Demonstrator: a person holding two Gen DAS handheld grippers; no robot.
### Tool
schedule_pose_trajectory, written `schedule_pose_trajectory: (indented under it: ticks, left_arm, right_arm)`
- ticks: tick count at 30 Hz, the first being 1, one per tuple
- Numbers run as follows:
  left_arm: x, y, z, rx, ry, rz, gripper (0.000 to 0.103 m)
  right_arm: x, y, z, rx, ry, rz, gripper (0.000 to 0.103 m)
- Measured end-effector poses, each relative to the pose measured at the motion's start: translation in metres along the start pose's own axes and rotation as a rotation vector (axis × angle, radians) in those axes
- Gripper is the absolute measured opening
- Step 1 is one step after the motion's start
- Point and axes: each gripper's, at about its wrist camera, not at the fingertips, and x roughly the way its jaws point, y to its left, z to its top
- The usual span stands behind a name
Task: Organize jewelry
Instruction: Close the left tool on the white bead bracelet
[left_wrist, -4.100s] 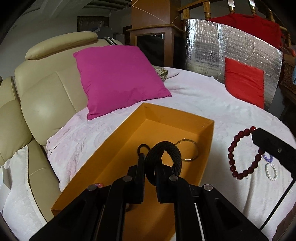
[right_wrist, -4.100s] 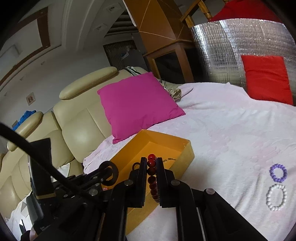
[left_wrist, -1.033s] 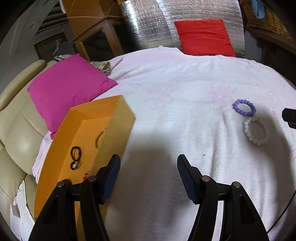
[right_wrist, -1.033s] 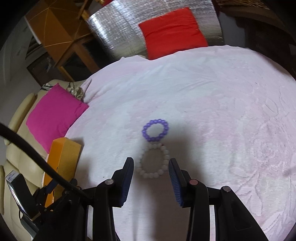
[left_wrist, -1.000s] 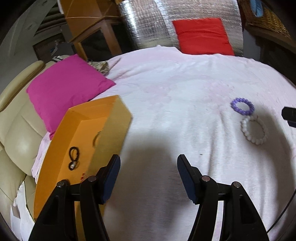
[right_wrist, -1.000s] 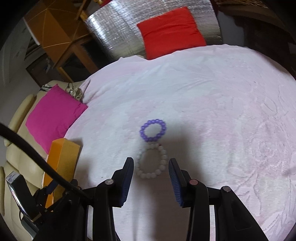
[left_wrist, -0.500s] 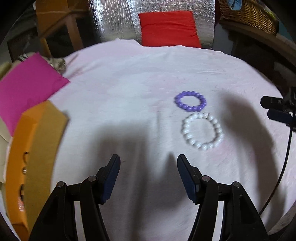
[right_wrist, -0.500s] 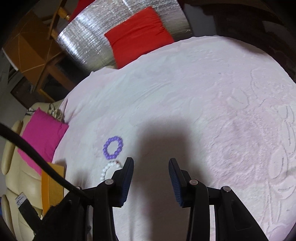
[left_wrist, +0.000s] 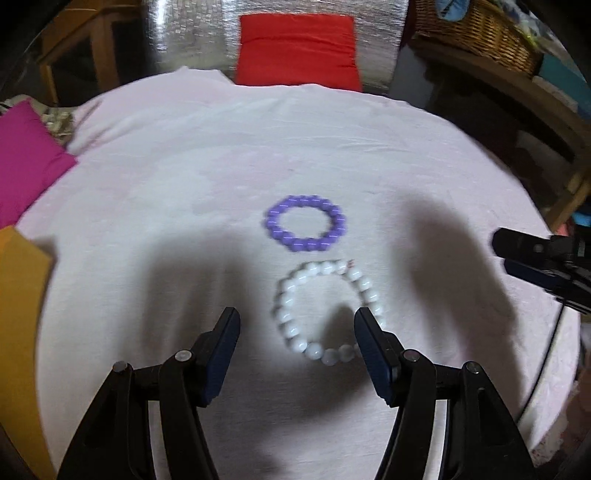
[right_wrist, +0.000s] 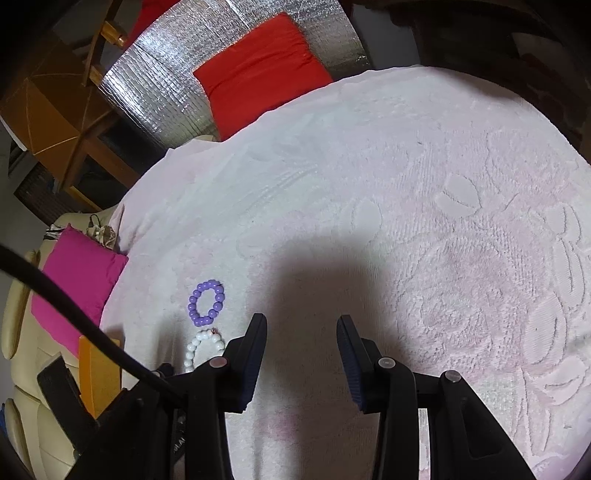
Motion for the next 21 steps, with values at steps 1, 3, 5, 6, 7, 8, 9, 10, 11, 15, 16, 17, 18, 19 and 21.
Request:
schedule_pose_trajectory:
  ticks: [1, 3, 5, 6, 7, 8, 9, 10, 11, 15, 16, 17, 18, 19, 21]
  left_arm:
    - [0.0, -0.003, 0.002, 0.011, -0.006, -0.024, 0.066]
    - [-0.002, -0.004, 0.004, 0.021, -0.019, -0.054, 0.072]
    - [-0.002, -0.004, 0.005, 0.011, -0.019, -0.082, 0.073]
    - [-0.002, -0.003, 0.006, 0.001, -0.014, -0.101, 0.073]
    - [-0.002, -0.002, 0.005, -0.013, -0.011, -0.119, 0.073]
    - [-0.001, -0.002, 0.004, -0.021, -0.006, -0.134, 0.073]
    - [0.0, -0.001, 0.004, -0.02, 0.0, -0.138, 0.073]
    - [0.0, -0.001, 0.003, -0.018, 0.003, -0.129, 0.073]
    - [0.001, 0.0, 0.002, -0.018, 0.003, -0.123, 0.073]
    - [0.0, -0.004, 0.001, 0.004, -0.008, -0.122, 0.074]
    - [-0.001, -0.004, 0.0, 0.01, -0.009, -0.127, 0.074]
    - [-0.001, -0.004, -0.001, 0.014, -0.008, -0.127, 0.074]
    - [-0.002, -0.004, -0.003, 0.016, -0.008, -0.125, 0.074]
    - [-0.002, -0.005, -0.003, 0.019, -0.009, -0.121, 0.074]
    - [-0.004, -0.007, -0.005, 0.02, -0.014, -0.125, 0.074]
  right_arm:
    - [0.001, 0.0, 0.0, 0.001, 0.0, -0.004, 0.042]
    - [0.003, -0.001, 0.001, 0.009, 0.002, -0.01, 0.042]
    - [0.005, -0.004, 0.002, 0.024, 0.001, -0.017, 0.042]
    - [0.005, -0.005, 0.002, 0.03, 0.001, -0.019, 0.042]
    - [0.006, -0.006, 0.002, 0.033, 0.001, -0.022, 0.042]
    - [0.007, -0.007, 0.002, 0.033, 0.001, -0.026, 0.042]
    - [0.008, -0.007, 0.002, 0.032, 0.002, -0.032, 0.042]
    - [0.009, -0.007, 0.001, 0.031, 0.006, -0.035, 0.042]
    - [0.011, -0.008, 0.0, 0.033, 0.014, -0.034, 0.042]
    - [0.015, -0.017, -0.001, 0.079, 0.043, -0.016, 0.042]
    - [0.016, -0.02, -0.001, 0.09, 0.047, -0.017, 0.042]
    - [0.016, -0.021, -0.001, 0.093, 0.045, -0.021, 0.042]
    - [0.015, -0.023, -0.002, 0.093, 0.044, -0.023, 0.042]
    - [0.015, -0.024, -0.003, 0.094, 0.042, -0.027, 0.042]
    - [0.013, -0.026, -0.004, 0.093, 0.041, -0.027, 0.042]
